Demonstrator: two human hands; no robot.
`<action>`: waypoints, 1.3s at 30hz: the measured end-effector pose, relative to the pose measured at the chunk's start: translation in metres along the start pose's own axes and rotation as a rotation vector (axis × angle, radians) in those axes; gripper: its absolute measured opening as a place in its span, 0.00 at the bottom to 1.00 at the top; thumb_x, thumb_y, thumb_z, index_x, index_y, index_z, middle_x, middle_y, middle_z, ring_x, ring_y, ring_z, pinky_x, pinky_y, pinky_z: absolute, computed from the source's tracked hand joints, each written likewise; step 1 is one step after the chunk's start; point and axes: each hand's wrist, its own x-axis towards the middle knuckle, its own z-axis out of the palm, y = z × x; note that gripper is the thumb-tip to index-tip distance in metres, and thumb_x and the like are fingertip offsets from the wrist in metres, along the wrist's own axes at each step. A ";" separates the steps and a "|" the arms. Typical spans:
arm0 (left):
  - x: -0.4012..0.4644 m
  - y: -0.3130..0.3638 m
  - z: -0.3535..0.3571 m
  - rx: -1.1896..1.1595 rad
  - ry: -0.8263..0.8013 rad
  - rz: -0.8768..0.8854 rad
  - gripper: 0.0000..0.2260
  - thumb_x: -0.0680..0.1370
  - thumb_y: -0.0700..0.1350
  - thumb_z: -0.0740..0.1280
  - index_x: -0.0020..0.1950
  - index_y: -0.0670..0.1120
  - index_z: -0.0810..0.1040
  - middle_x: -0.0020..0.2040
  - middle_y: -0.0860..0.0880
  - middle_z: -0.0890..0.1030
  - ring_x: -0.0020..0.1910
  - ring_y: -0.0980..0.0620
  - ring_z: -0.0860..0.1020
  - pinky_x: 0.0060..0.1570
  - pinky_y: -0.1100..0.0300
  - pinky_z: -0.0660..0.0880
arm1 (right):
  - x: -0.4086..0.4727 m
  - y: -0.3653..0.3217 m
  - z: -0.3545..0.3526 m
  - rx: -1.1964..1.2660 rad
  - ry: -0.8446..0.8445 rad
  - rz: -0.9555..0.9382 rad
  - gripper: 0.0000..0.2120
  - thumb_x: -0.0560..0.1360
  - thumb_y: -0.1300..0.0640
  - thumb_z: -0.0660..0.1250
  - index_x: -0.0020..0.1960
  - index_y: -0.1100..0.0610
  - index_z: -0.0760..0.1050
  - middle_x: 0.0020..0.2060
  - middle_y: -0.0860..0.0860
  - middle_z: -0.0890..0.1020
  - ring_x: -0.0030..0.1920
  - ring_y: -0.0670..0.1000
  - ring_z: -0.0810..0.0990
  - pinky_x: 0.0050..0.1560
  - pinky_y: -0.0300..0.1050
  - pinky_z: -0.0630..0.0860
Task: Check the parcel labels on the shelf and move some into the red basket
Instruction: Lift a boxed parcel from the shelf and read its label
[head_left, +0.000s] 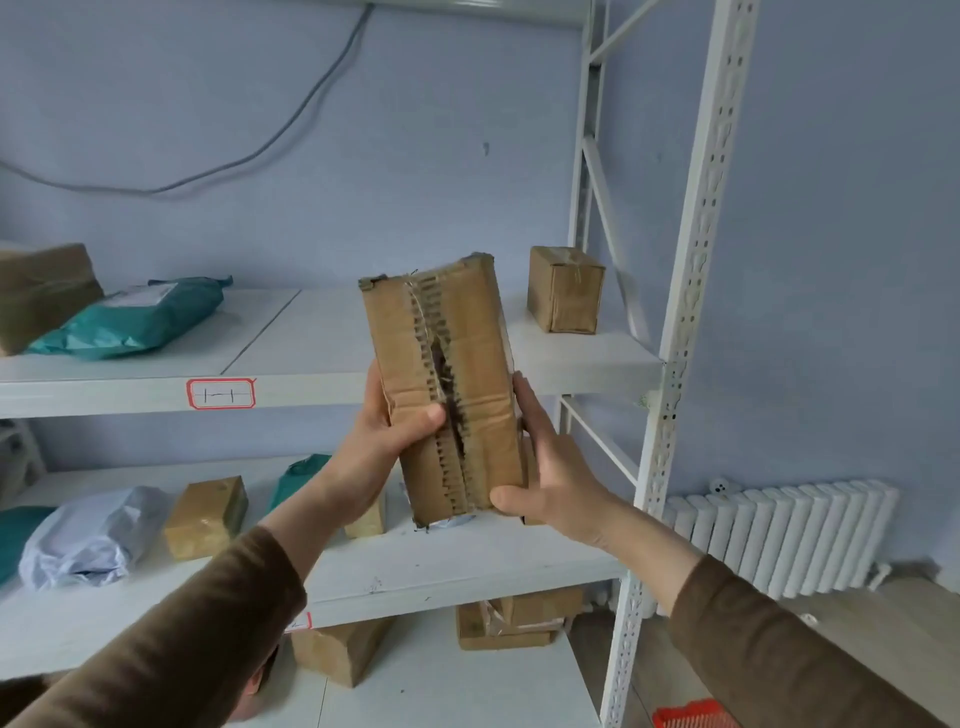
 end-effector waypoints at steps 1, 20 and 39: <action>-0.003 -0.003 -0.001 0.070 -0.007 0.045 0.46 0.69 0.51 0.80 0.80 0.56 0.58 0.71 0.45 0.77 0.69 0.44 0.78 0.64 0.45 0.79 | 0.001 0.004 -0.002 0.009 -0.023 0.024 0.59 0.68 0.43 0.79 0.81 0.34 0.38 0.81 0.49 0.62 0.80 0.54 0.63 0.76 0.63 0.66; 0.003 -0.026 0.005 -0.312 0.125 -0.249 0.25 0.75 0.61 0.68 0.66 0.47 0.78 0.56 0.45 0.88 0.52 0.47 0.87 0.49 0.52 0.84 | 0.017 -0.011 -0.017 0.371 -0.039 0.117 0.52 0.58 0.29 0.78 0.76 0.44 0.61 0.60 0.40 0.82 0.60 0.42 0.82 0.54 0.36 0.79; 0.022 -0.018 0.016 -0.300 0.165 -0.330 0.33 0.79 0.72 0.49 0.69 0.54 0.78 0.64 0.45 0.85 0.61 0.45 0.84 0.57 0.48 0.81 | 0.022 -0.025 0.012 0.086 0.323 0.016 0.28 0.79 0.48 0.71 0.76 0.42 0.65 0.67 0.44 0.77 0.66 0.44 0.76 0.58 0.33 0.78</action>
